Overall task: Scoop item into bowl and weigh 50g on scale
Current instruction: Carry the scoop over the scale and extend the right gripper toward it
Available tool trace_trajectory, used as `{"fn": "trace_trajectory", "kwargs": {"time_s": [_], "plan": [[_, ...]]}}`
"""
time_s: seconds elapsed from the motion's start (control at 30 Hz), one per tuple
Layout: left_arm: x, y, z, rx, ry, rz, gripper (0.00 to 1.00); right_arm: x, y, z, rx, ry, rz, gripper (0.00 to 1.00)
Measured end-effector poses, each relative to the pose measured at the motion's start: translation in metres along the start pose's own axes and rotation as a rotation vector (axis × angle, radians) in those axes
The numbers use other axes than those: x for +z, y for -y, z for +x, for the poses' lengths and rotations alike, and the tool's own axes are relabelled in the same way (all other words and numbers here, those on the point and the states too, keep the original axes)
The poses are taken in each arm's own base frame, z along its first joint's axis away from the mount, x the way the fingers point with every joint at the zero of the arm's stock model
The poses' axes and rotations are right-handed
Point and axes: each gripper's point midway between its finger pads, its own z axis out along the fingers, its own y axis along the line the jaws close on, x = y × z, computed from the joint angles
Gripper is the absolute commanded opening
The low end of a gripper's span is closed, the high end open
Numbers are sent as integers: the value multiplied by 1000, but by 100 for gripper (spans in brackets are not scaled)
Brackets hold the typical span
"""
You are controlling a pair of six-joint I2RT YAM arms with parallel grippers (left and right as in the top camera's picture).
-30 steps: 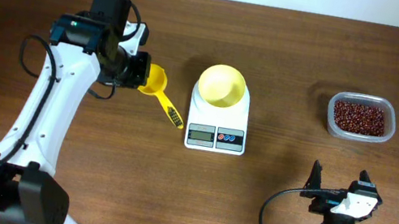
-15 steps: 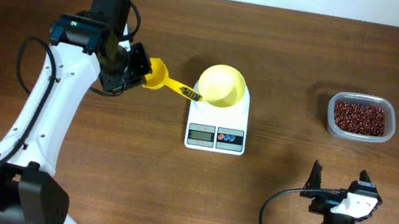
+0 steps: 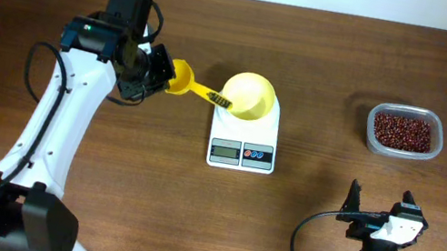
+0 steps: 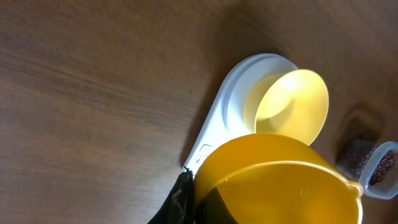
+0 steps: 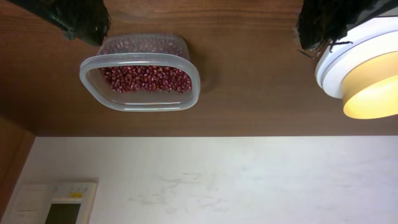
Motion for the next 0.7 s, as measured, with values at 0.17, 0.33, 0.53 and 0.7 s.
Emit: {"fn": "trace_trajectory", "kwargs": {"time_s": [0.17,0.33,0.53,0.7], "plan": [[0,7,-8,0,32,29,0,0,-3,-1,1,5,-16,99],[0,10,-6,-2,21,45,0,-1,-21,-4,51,12,-121,99],[1,13,-3,9,15,49,0,-3,-25,-9,181,11,-147,99],[1,16,-4,1,21,55,0,-16,-24,-37,207,-9,-141,99]]}}
